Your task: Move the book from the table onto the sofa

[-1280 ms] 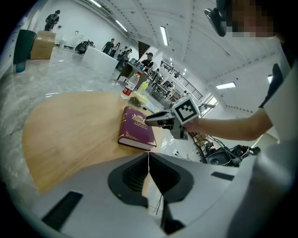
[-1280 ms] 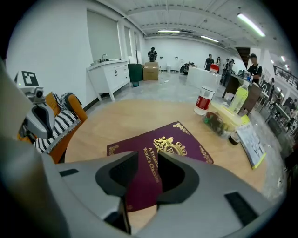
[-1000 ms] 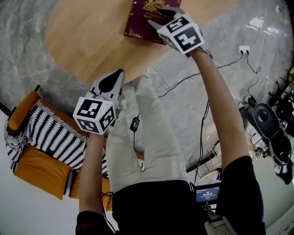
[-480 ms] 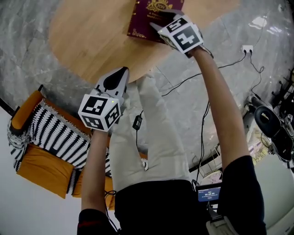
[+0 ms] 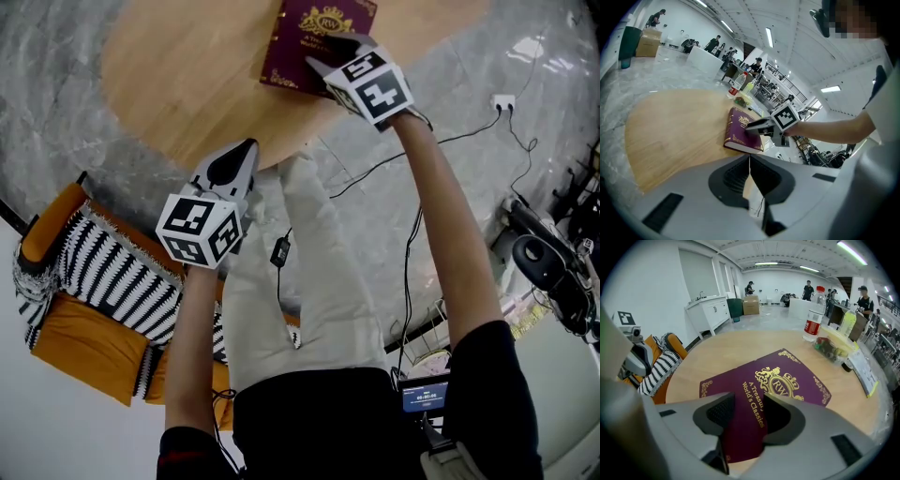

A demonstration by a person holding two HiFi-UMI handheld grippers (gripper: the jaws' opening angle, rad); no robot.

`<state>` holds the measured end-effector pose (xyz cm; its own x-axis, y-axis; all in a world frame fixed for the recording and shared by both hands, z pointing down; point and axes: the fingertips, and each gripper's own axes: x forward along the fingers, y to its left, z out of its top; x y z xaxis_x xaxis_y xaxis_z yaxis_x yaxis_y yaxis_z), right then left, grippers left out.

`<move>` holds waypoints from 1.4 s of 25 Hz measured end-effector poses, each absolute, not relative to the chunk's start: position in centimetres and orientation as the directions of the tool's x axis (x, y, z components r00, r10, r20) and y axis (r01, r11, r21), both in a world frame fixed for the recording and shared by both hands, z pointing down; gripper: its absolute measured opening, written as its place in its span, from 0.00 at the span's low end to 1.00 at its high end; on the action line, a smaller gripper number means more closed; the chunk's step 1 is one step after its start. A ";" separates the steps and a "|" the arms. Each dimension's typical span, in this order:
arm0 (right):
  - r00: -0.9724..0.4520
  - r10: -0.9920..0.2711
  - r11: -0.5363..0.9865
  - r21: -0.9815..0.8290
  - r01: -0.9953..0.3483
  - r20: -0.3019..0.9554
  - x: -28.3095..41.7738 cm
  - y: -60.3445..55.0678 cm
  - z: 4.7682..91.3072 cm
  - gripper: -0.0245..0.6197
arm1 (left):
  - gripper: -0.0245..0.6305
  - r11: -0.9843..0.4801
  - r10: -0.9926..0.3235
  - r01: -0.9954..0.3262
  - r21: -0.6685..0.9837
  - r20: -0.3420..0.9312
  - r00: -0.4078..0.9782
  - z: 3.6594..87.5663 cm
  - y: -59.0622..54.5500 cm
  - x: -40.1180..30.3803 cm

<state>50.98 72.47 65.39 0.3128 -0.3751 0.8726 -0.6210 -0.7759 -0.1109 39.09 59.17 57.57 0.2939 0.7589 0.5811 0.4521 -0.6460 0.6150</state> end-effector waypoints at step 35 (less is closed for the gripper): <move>0.224 -0.443 -0.632 -0.125 -0.765 0.868 37.7 66.0 65.7 0.33 | 0.07 -0.645 0.759 0.338 0.685 0.625 0.183 63.2 56.5 33.5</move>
